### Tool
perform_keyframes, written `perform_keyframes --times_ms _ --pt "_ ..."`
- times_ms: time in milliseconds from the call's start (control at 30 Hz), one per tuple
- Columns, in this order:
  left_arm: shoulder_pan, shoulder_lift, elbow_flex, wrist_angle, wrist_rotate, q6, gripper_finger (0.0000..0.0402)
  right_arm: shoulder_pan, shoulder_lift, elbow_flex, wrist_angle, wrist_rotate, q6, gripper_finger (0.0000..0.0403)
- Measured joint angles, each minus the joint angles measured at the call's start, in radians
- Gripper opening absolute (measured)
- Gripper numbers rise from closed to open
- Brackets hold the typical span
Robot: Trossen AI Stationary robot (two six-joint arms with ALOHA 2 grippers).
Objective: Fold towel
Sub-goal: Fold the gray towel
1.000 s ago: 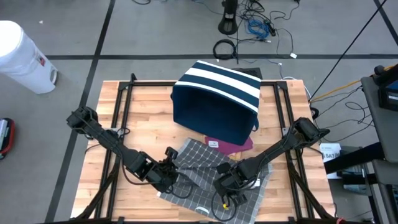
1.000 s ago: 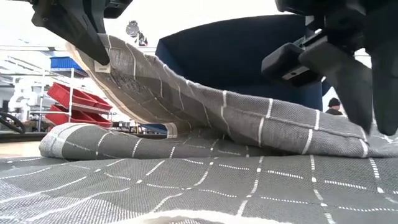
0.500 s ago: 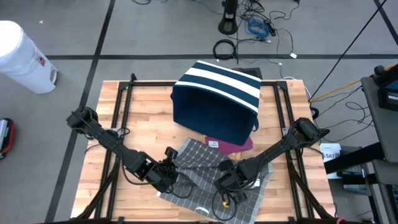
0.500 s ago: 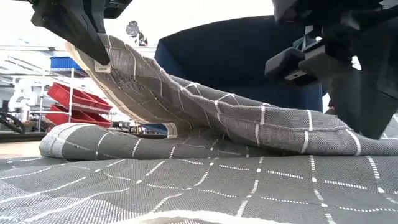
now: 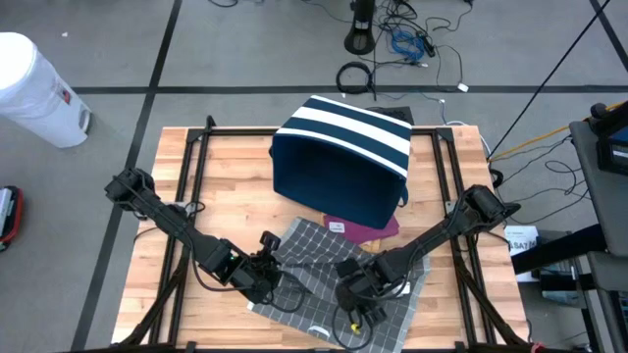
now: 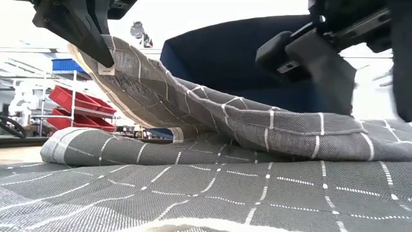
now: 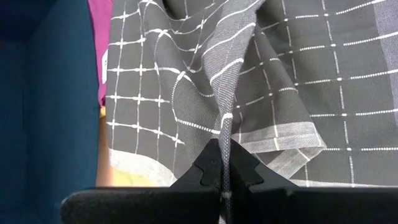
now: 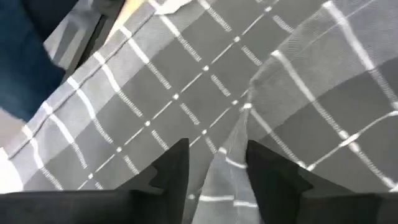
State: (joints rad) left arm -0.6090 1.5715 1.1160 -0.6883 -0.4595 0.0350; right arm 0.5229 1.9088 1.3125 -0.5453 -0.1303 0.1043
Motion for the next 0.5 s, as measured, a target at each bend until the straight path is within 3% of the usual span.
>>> perform_keyframes --times_ms 267,500 --pt "0.0 0.0 0.0 0.001 0.0 0.0 0.0001 -0.003 0.06 0.0 -0.035 -0.107 0.005 0.0014" --pt "0.0 0.0 0.0 -0.002 0.0 0.0 0.0001 -0.004 0.099 0.003 -0.05 -0.131 0.048 0.0023"
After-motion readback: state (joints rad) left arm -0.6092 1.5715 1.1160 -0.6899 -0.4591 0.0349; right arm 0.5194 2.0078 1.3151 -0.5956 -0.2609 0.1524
